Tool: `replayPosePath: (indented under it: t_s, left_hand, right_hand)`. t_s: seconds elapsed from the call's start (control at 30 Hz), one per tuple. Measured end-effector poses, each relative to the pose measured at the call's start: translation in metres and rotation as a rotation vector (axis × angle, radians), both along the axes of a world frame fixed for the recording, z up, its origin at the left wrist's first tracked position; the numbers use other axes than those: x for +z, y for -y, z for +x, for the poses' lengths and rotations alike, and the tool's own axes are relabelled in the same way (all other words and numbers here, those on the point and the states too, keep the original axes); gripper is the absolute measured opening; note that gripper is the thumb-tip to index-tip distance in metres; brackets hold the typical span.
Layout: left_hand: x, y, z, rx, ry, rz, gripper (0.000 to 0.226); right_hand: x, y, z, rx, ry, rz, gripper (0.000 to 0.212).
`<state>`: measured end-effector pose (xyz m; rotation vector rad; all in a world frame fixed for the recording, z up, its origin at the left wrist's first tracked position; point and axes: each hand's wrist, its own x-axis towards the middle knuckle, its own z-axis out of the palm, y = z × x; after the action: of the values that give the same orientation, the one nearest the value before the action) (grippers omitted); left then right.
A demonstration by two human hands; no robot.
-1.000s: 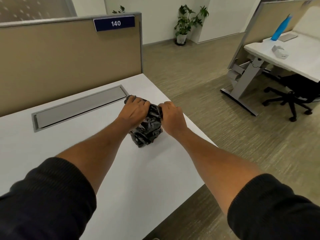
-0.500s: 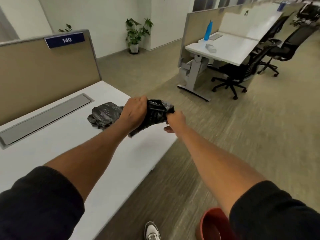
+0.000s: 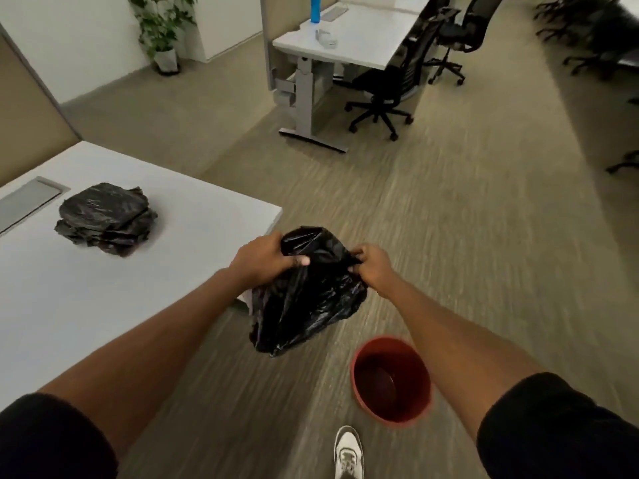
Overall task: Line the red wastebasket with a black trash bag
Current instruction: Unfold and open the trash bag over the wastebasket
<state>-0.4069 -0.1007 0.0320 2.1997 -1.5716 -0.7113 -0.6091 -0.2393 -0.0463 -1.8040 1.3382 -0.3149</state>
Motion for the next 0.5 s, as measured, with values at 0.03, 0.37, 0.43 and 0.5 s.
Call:
replayPosePath:
  t_s: [0.03,0.37,0.43,0.5]
  left_hand:
    - [-0.010,0.005,-0.009,0.039,-0.092,-0.020,0.064]
    - [-0.094,0.048,-0.093,0.529,-0.665,0.001,0.033]
    - [-0.084,0.048,-0.112,0.584,-0.717,0.021,0.036]
    - [-0.073,0.048,-0.128,0.613,-0.790,0.032,0.046]
  right_hand:
    - [-0.008,0.005,-0.010,0.015,-0.045,-0.058,0.036]
    - [-0.031,-0.053,-0.053,-0.091,0.343,0.213,0.057]
    - [-0.038,-0.071,-0.065,0.073,0.323,0.268,0.064]
    - [-0.052,-0.075,-0.078,0.119,0.298,0.178,0.034]
